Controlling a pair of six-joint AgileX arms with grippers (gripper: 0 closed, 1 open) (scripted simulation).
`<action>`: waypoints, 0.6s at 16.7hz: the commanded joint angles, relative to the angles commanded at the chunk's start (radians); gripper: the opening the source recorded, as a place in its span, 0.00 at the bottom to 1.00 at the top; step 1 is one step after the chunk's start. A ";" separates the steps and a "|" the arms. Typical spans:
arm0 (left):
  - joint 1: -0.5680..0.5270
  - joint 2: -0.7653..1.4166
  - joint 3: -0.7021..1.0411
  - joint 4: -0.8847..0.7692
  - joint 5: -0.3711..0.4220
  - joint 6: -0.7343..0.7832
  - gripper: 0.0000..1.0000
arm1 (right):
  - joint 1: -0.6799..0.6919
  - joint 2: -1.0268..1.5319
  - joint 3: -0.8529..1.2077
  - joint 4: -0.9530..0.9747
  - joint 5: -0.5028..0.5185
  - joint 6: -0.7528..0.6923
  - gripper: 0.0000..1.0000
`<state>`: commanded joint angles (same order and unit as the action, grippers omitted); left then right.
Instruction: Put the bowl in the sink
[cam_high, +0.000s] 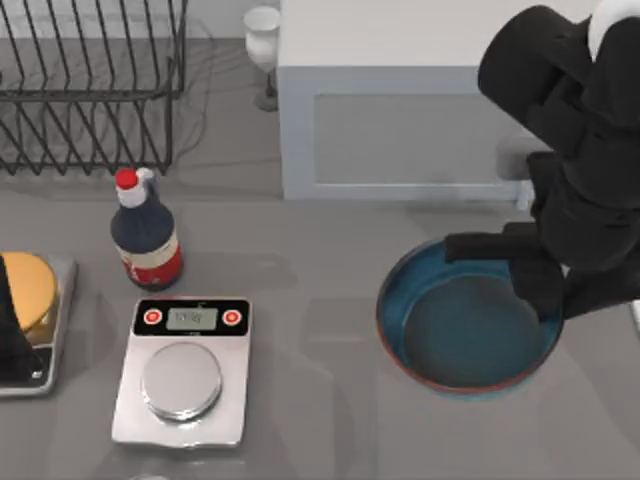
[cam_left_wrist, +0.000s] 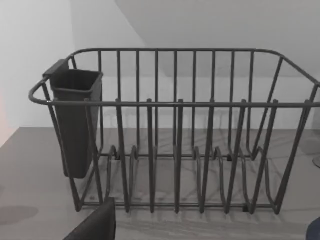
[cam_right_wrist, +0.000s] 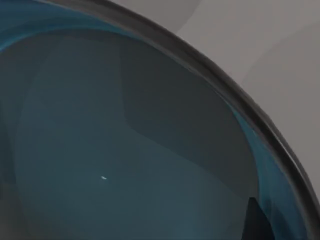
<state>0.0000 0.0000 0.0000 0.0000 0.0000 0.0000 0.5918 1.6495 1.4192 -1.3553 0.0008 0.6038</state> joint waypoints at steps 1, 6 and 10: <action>0.000 0.000 0.000 0.000 0.000 0.000 1.00 | -0.001 -0.010 0.020 -0.021 0.000 -0.001 0.00; 0.000 0.000 0.000 0.000 0.000 0.000 1.00 | 0.002 -0.014 0.030 -0.031 -0.001 -0.001 0.00; 0.000 0.000 0.000 0.000 0.000 0.000 1.00 | -0.043 -0.036 0.034 0.030 -0.032 -0.025 0.00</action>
<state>0.0000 0.0000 0.0000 0.0000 0.0000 0.0000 0.5484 1.6135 1.4533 -1.3250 -0.0307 0.5785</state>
